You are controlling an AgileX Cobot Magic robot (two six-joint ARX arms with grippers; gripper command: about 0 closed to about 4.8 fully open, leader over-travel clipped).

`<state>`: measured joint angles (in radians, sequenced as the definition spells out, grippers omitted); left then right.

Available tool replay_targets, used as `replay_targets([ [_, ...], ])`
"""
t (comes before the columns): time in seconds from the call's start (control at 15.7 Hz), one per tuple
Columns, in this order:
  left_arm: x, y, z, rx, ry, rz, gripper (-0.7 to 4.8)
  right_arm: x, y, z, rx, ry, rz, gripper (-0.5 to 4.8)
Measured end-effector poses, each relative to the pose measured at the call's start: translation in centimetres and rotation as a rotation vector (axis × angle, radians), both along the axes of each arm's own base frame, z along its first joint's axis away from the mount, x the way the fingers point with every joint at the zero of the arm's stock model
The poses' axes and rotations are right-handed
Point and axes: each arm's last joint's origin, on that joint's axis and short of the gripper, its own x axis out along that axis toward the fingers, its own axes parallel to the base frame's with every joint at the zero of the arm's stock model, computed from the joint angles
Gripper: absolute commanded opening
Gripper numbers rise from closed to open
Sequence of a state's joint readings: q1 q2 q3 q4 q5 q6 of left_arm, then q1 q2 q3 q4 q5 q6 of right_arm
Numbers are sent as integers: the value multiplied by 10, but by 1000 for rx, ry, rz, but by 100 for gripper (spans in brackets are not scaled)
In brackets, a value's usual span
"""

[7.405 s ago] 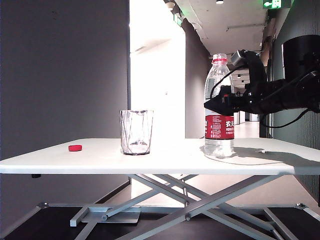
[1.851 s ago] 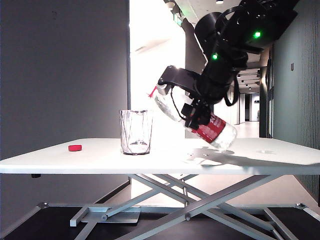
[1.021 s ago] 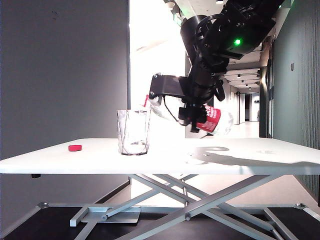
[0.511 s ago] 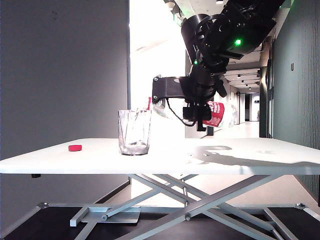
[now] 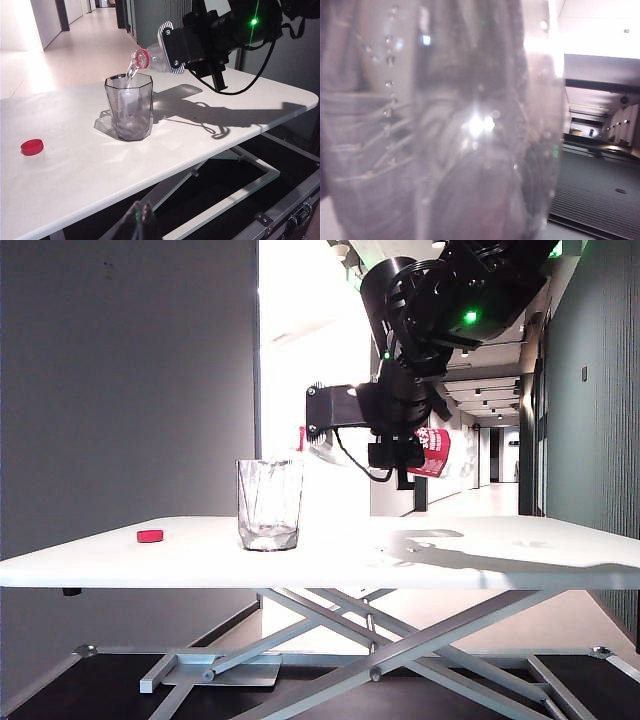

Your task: Pick up the mineral water bottle on the table and pour water into the mug until it's half full.

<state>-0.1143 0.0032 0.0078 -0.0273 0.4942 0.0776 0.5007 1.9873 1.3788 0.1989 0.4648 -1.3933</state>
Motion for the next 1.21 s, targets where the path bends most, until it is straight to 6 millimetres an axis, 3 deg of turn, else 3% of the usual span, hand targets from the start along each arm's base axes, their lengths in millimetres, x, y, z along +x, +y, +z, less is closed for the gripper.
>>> replay_targets([
  [1.21, 0, 0, 0, 16, -11, -1, -4, -1, 5, 3, -55, -29, 34, 210],
])
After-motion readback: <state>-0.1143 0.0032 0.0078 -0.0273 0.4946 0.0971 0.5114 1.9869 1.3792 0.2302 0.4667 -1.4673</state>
